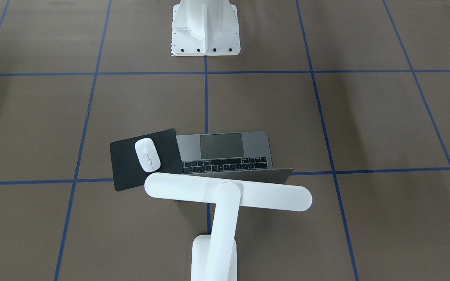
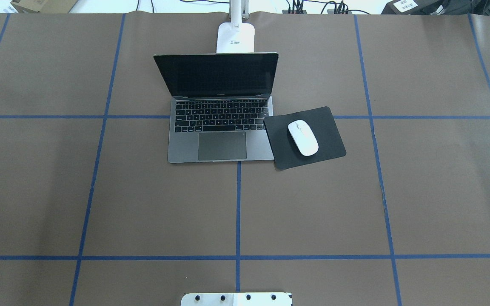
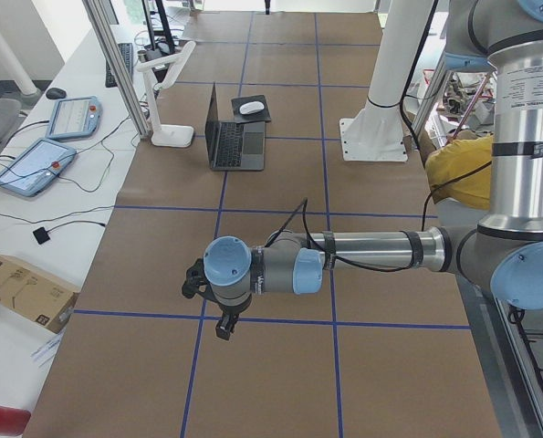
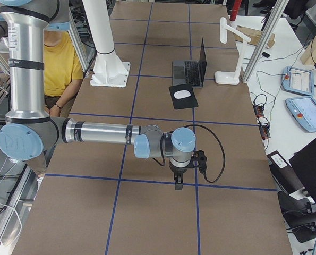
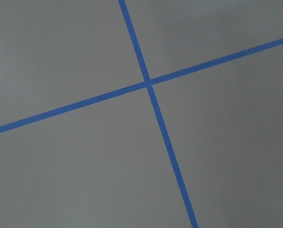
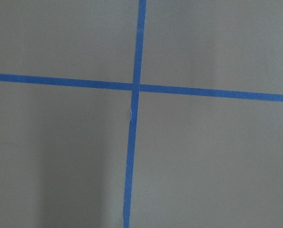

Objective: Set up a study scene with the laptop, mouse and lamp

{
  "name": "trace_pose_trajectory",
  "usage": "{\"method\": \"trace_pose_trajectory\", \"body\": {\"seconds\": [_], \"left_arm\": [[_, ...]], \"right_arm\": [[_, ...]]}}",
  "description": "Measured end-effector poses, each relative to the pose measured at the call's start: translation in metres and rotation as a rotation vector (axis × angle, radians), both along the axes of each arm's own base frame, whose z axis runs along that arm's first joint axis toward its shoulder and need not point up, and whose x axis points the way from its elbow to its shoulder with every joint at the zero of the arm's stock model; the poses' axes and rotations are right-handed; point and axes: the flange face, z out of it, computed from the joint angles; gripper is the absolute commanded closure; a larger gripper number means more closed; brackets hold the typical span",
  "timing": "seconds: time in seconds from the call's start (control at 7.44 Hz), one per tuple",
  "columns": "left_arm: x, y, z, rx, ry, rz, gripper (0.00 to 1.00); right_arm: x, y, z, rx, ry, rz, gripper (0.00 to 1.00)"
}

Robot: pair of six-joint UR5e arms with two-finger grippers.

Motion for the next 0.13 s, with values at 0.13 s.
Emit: {"method": "trace_pose_trajectory", "body": {"seconds": [0.13], "left_arm": [[0.0000, -0.0003, -0.0002, 0.001, 0.000, 0.000, 0.00]], "right_arm": [[-0.0007, 0.0000, 0.0000, 0.000, -0.001, -0.002, 0.00]]}}
